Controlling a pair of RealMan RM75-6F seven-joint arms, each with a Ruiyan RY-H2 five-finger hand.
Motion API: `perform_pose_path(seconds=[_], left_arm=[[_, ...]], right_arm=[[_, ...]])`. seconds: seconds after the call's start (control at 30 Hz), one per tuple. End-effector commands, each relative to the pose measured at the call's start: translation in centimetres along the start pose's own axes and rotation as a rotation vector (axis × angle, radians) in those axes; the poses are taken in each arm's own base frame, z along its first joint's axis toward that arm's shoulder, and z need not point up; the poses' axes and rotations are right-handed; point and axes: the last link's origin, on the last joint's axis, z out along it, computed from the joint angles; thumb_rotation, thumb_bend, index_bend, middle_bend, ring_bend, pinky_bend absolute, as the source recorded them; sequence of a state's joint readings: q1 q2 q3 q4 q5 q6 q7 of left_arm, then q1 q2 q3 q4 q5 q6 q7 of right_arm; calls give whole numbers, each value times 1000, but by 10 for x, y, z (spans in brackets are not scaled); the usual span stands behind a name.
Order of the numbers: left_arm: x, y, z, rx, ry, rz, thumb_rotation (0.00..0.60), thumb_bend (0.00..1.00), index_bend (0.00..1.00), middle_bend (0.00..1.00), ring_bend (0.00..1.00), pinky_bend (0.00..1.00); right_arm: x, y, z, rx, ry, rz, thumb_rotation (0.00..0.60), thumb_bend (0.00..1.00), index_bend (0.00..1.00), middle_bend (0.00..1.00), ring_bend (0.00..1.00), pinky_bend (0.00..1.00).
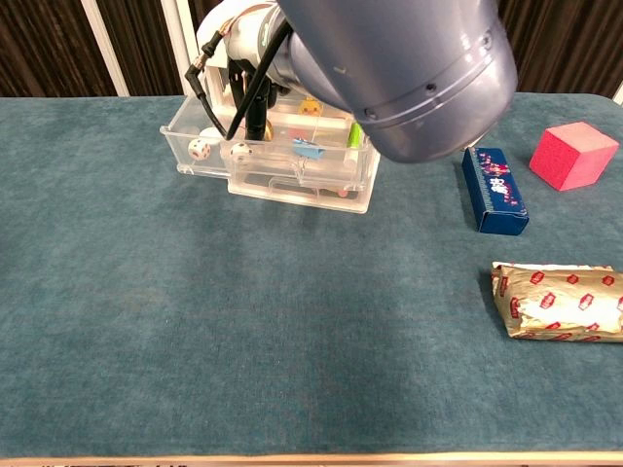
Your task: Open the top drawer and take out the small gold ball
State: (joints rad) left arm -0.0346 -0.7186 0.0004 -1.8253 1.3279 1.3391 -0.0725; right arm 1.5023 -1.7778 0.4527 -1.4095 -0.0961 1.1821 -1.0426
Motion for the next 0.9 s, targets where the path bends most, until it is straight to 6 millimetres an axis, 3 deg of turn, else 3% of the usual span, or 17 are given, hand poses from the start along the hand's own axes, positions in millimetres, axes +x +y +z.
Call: perform_pose_path(seconds=[0.03, 0.9], left_arm=[[0, 0, 0, 0, 0, 0, 600, 238, 131, 0, 0, 0], [0, -1, 0, 2, -20, 3, 600, 238, 131, 0, 0, 0]], right_arm=[[0, -1, 1, 1, 4, -5, 600, 334, 428, 1000, 1000, 1000], [-9, -3, 4, 0, 78, -108, 600, 344, 449, 1000, 1000, 1000]])
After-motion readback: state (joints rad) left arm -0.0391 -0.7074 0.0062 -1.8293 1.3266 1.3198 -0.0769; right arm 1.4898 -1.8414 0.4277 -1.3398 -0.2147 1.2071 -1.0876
